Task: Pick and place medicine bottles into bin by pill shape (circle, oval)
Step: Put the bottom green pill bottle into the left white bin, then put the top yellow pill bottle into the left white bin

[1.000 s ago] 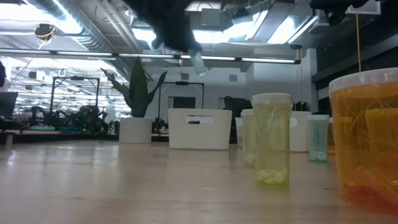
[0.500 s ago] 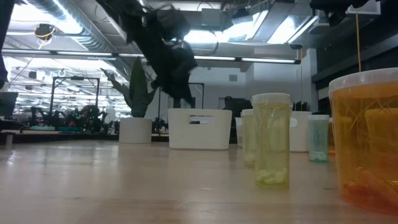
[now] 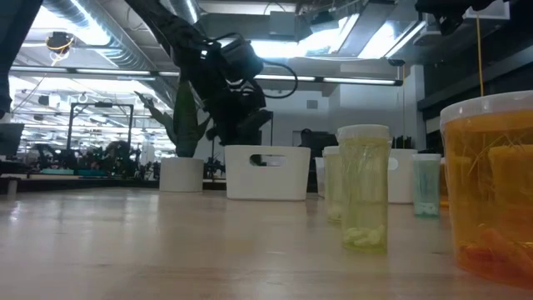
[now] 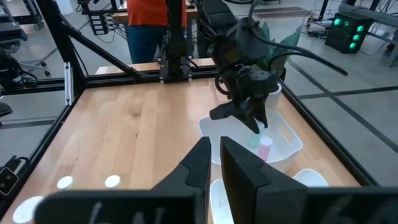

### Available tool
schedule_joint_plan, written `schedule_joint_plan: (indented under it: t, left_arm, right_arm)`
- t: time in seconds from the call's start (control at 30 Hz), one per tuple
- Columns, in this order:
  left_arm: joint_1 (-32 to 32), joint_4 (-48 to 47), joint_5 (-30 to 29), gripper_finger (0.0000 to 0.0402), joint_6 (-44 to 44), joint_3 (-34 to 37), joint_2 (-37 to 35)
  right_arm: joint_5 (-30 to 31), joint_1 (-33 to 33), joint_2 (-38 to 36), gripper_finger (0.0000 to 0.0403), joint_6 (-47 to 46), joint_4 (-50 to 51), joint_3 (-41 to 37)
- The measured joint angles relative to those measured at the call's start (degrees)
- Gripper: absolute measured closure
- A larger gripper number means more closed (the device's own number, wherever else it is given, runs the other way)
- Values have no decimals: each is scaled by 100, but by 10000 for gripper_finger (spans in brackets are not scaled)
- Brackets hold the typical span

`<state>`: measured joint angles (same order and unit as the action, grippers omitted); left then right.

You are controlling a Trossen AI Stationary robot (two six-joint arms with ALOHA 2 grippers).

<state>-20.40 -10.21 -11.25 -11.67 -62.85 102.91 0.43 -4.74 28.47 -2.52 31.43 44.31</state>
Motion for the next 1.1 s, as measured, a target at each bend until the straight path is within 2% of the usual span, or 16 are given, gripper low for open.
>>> schedule_joint_plan:
  t: [0.37, 0.57, 1.1]
  left_arm:
    - [22, 21, -166, 244, 176, 0, -22]
    - [23, 75, -173, 243, 178, 0, -86]
    - [457, 78, -182, 243, 178, 0, -970]
  right_arm:
    - [0, 1, 0, 363, 0, 18, 0]
    - [0, 0, -2, 363, 0, 21, 0]
    - [0, 0, 0, 363, -2, 23, 0]
